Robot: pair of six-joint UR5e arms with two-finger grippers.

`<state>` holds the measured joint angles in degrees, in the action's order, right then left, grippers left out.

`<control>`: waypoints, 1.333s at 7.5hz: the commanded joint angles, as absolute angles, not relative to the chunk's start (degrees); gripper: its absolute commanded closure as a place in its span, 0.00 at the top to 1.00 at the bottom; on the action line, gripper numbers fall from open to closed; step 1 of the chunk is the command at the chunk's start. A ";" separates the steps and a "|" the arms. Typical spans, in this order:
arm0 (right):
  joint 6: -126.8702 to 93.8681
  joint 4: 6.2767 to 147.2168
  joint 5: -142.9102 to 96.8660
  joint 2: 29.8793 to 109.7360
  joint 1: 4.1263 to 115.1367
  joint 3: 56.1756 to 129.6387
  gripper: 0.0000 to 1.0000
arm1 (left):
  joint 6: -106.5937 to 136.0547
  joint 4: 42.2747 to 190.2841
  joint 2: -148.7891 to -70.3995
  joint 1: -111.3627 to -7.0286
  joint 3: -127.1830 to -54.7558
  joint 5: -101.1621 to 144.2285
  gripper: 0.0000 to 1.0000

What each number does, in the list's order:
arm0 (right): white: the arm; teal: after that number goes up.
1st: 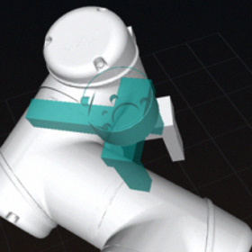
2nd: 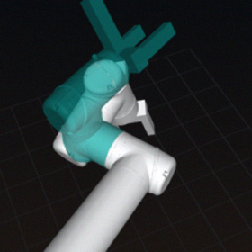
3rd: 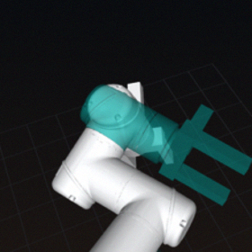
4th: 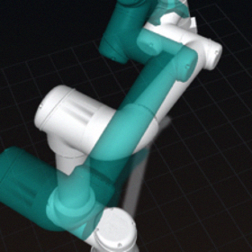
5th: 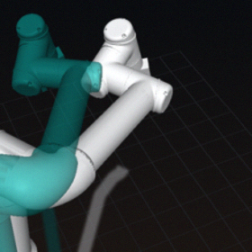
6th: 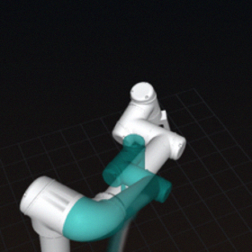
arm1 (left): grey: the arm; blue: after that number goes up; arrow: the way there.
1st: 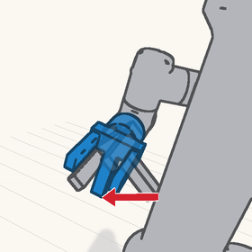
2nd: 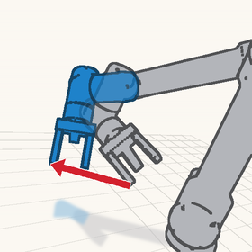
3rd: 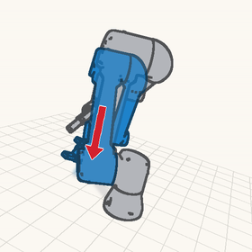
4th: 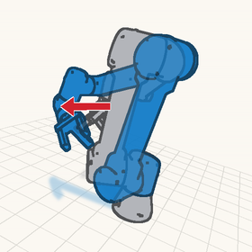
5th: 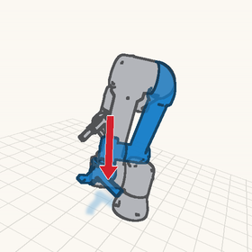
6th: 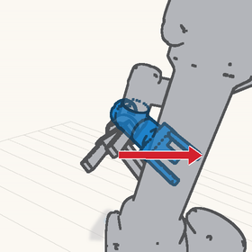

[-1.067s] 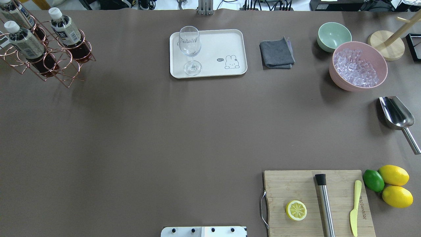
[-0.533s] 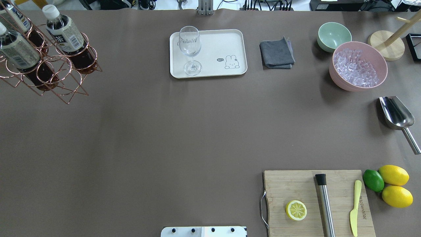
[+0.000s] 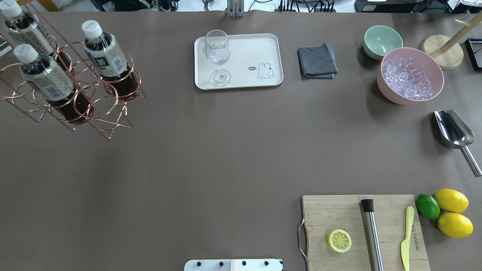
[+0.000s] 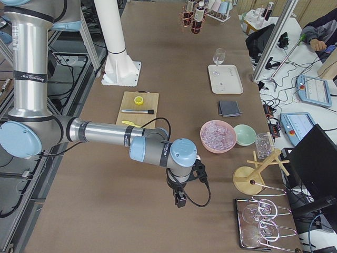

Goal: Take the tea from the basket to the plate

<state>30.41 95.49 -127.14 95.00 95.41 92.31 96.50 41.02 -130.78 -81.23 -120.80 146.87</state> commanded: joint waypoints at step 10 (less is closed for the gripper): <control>29.88 95.62 -127.79 94.92 95.36 92.63 1.00 | 162.45 85.58 -131.30 -49.05 -116.90 127.79 0.00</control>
<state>29.89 95.55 -127.40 94.92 95.38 91.63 154.35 82.31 -130.55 -50.40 -118.08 128.10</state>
